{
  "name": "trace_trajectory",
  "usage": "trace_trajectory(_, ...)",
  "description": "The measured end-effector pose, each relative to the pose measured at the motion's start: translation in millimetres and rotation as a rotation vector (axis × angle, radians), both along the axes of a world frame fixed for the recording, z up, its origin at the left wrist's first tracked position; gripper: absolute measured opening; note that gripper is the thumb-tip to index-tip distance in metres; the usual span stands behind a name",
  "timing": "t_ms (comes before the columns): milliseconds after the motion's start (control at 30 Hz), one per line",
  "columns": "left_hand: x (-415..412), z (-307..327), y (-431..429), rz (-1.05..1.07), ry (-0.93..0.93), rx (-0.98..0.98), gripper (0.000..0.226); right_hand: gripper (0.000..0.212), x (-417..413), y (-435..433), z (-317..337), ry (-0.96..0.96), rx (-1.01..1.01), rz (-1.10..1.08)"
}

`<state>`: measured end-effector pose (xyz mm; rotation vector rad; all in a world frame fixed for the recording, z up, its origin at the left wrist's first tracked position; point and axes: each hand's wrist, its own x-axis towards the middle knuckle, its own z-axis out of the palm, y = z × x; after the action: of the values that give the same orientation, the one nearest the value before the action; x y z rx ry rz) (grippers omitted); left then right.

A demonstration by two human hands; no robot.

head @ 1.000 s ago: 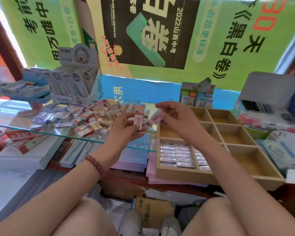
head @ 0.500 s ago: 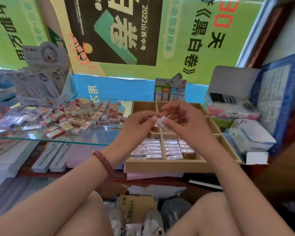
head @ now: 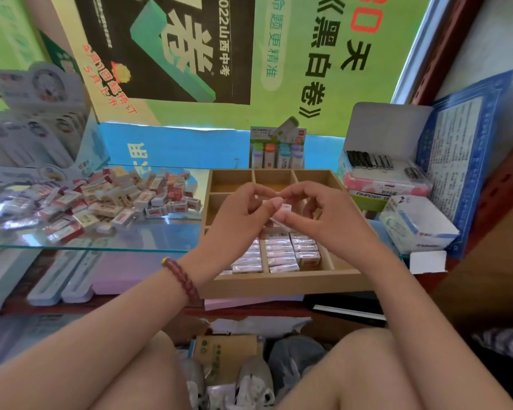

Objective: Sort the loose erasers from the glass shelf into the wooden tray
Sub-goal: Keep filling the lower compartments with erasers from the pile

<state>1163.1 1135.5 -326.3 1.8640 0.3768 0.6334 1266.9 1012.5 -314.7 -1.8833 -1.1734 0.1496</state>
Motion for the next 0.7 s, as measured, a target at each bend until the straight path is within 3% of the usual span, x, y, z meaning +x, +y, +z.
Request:
trace_trajectory(100, 2, -5, 0, -0.014, 0.043, 0.196, 0.018, 0.029, 5, -5, -2, 0.029, -0.075, 0.053)
trace_trajectory(233, 1, -9, -2, -0.128, 0.147, 0.161, 0.033, 0.024, 11, -13, -2, -0.005, -0.193, 0.104)
trace_trajectory(500, -1, -11, 9, -0.026, 0.209, 0.256, 0.023, 0.03, 12, -27, 1, -0.189, -0.636, 0.061)
trace_trajectory(700, -4, -10, 13, -0.008, 0.222, 0.243, 0.018, 0.035, 7, -22, 4, -0.277, -0.762, 0.017)
